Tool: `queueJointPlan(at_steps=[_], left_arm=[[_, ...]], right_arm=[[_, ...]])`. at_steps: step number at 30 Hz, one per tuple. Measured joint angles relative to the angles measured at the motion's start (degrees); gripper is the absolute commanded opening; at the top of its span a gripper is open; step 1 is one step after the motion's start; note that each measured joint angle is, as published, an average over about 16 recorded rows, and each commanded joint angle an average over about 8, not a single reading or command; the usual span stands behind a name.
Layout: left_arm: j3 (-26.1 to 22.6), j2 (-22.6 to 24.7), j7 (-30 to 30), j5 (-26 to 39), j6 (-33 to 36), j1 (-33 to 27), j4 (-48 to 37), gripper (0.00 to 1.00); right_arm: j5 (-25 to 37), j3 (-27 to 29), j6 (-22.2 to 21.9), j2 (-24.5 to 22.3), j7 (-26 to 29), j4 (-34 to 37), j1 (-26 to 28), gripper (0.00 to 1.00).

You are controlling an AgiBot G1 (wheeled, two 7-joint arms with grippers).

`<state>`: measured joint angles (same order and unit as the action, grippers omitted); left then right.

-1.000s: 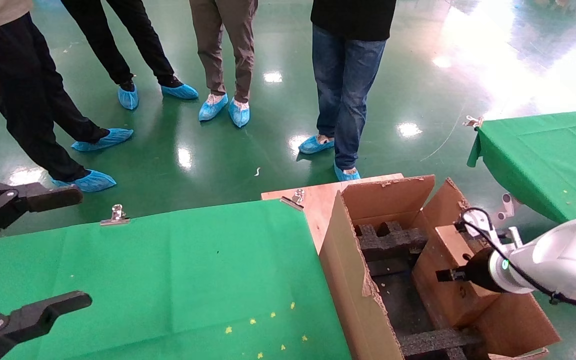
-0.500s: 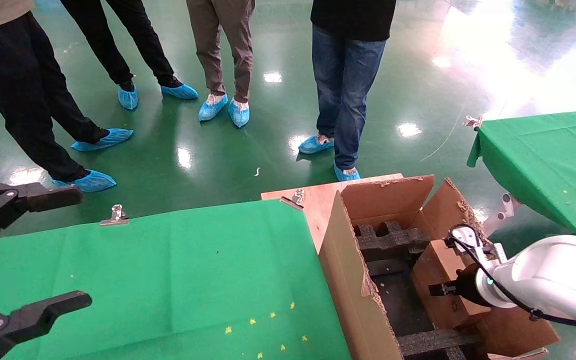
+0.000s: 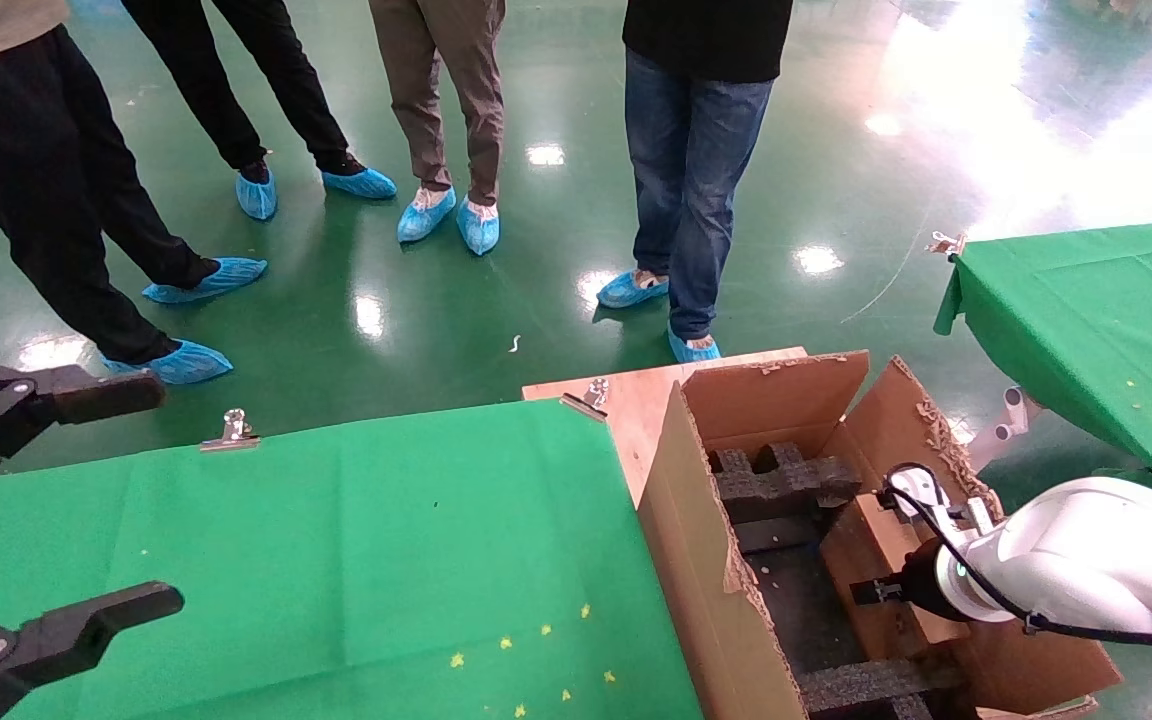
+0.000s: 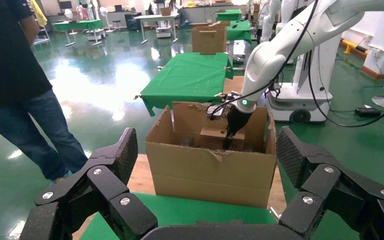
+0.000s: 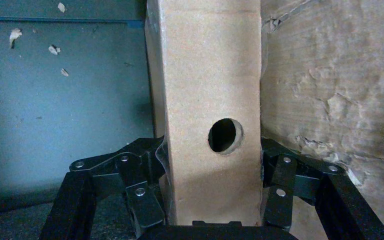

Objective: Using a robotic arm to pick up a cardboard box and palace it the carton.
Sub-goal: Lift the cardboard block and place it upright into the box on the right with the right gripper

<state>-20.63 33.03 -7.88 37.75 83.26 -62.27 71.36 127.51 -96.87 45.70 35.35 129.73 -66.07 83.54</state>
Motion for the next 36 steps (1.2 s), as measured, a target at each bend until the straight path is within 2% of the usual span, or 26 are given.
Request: queueJointPlan(at_steps=[3,4,22,36], left_arm=[[0.0,0.0,0.0,0.0,0.0,0.0,0.0,1.0],[0.0,0.0,0.0,0.0,0.0,0.0,0.0,1.0],[0.0,0.0,0.0,0.0,0.0,0.0,0.0,1.0],[0.0,0.0,0.0,0.0,0.0,0.0,0.0,1.0]], right_arm=[[-0.4,0.0,-0.4,0.2,-0.6,0.6,-0.1,0.94],[-0.5,0.0,-0.4,0.3,-0.7,0.8,-0.1,1.0],[-0.1,0.2,-0.4,-0.4,-0.9,0.4,0.7,1.0],[2.6,1.6,-0.3,-2.2,0.4,-2.5,3.7,1.0]])
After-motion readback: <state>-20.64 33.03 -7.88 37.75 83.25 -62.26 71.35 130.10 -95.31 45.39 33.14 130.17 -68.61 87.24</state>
